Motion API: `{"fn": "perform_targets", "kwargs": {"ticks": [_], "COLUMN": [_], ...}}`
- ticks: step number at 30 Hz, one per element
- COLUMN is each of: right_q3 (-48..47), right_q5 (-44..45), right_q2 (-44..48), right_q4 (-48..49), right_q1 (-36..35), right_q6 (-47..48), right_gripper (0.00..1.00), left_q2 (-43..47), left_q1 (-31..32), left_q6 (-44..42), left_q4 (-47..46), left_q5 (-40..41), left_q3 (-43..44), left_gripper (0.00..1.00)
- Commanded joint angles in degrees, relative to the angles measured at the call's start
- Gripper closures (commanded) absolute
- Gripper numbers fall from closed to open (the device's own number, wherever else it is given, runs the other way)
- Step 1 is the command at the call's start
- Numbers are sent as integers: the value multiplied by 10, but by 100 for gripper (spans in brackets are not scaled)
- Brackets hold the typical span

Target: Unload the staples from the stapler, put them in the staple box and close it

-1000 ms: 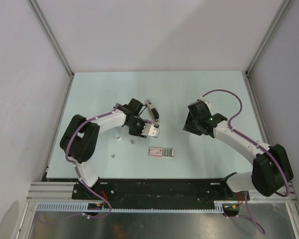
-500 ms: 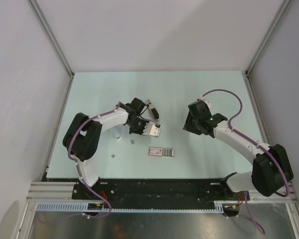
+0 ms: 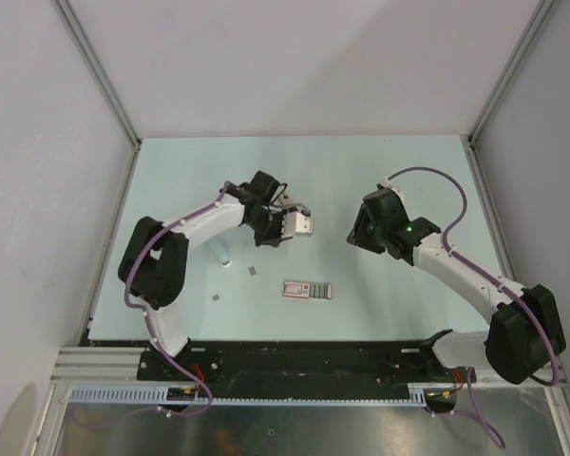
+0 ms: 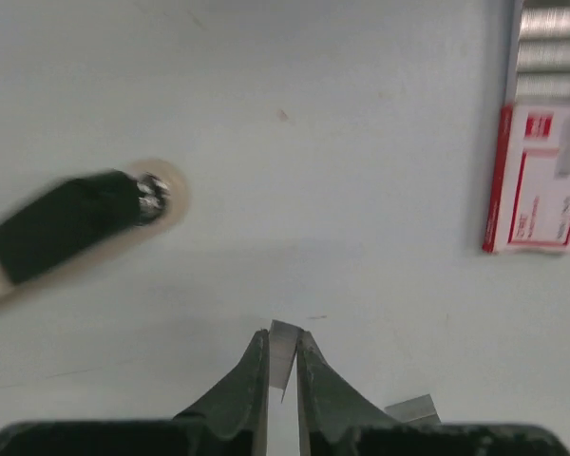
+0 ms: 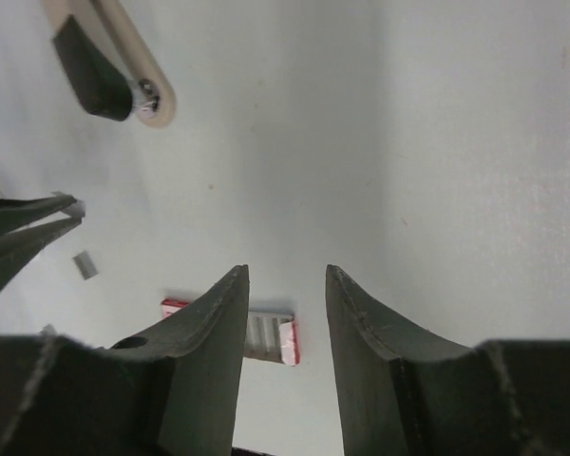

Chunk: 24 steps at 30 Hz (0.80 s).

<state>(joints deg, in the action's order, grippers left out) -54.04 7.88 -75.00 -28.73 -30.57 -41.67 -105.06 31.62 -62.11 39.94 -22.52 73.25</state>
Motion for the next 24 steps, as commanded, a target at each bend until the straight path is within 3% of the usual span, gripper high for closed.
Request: {"fn": "perform_targets", "kwargs": {"ticks": [1,8,12,15,19,24], "right_q3": [-29,-30,-30,-30,-30,-31], "right_q5": [-42,-159,-222,-252,-278,-314], "right_q2": [40,89,117,141,166,174], "right_q4": [54,154,204,241,301,363], "right_q1": [5,6,6,5,5,6], "right_q6": [26,68,79,78,60,31], "right_gripper": [56,52,49,48,48,47], "left_q2": [87,121,119,137,158,167], "left_q1": [-6,-43,-47,-53,-59,-59], "left_q6": [147,376,535,737,1040,1178], "left_q4": [2,-7,-75,-256,-591,-730], "left_q5": [-123,-370,-448,-471,-452,-409], "left_q3": [88,214,224,156,50,-1], "left_gripper": [94,94,94,94,92,90]}}
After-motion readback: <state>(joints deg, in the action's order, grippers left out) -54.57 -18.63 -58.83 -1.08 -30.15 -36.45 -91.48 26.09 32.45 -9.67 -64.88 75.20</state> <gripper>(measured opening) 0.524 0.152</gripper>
